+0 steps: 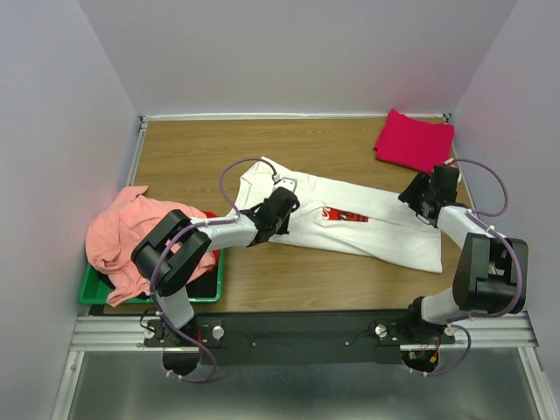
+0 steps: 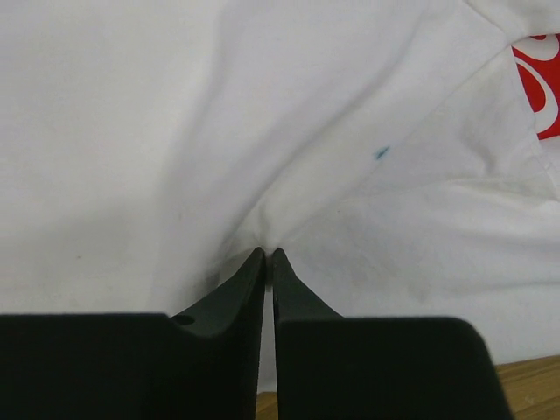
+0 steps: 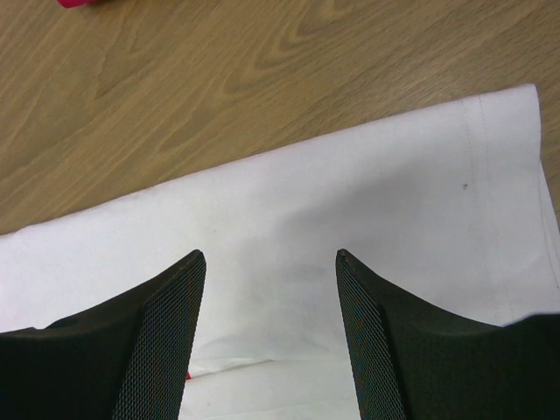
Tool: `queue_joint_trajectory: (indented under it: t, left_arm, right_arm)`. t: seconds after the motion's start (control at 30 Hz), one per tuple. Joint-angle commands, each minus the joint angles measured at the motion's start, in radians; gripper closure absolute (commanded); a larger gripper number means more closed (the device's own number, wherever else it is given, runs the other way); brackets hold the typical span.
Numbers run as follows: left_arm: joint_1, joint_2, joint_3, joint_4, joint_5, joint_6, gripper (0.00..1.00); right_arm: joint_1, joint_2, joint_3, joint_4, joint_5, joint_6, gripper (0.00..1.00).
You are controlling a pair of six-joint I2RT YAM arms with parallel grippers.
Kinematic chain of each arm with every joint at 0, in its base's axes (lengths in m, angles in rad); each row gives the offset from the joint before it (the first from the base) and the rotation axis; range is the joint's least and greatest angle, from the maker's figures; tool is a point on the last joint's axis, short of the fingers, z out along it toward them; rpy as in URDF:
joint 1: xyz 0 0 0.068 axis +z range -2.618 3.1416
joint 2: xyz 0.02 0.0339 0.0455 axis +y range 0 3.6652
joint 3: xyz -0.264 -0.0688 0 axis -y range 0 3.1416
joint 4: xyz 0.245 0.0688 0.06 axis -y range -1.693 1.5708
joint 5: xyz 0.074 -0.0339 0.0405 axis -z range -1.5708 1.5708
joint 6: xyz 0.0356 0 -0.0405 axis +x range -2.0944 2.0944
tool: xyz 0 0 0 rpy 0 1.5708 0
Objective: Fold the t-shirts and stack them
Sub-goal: Fold the tshirt
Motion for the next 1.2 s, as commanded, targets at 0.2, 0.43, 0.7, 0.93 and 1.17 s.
queue_joint_trajectory:
  t: [0.2, 0.43, 0.7, 0.93, 1.17]
  left_arm:
    - [-0.031, -0.030, 0.038, -0.068, -0.043, -0.009, 0.93]
    - [-0.083, -0.049, 0.067, -0.111, -0.040, -0.033, 0.93]
    - [-0.129, -0.058, 0.083, -0.174, -0.045, -0.068, 0.94]
    - [-0.161, -0.090, 0.080, -0.192, -0.019, -0.099, 0.99]
    - [-0.169, -0.087, 0.069, -0.191, 0.027, -0.108, 0.81]
  right_arm:
    - [0.003, -0.001, -0.006, -0.023, -0.013, -0.023, 0.32]
    - [0.003, 0.010, 0.000, -0.024, -0.019, -0.021, 0.32]
    - [0.003, 0.008, -0.001, -0.029, -0.015, -0.025, 0.32]
    - [0.003, 0.014, -0.004, -0.032, -0.010, -0.025, 0.32]
    - [0.003, 0.018, -0.012, -0.034, -0.006, -0.031, 0.32]
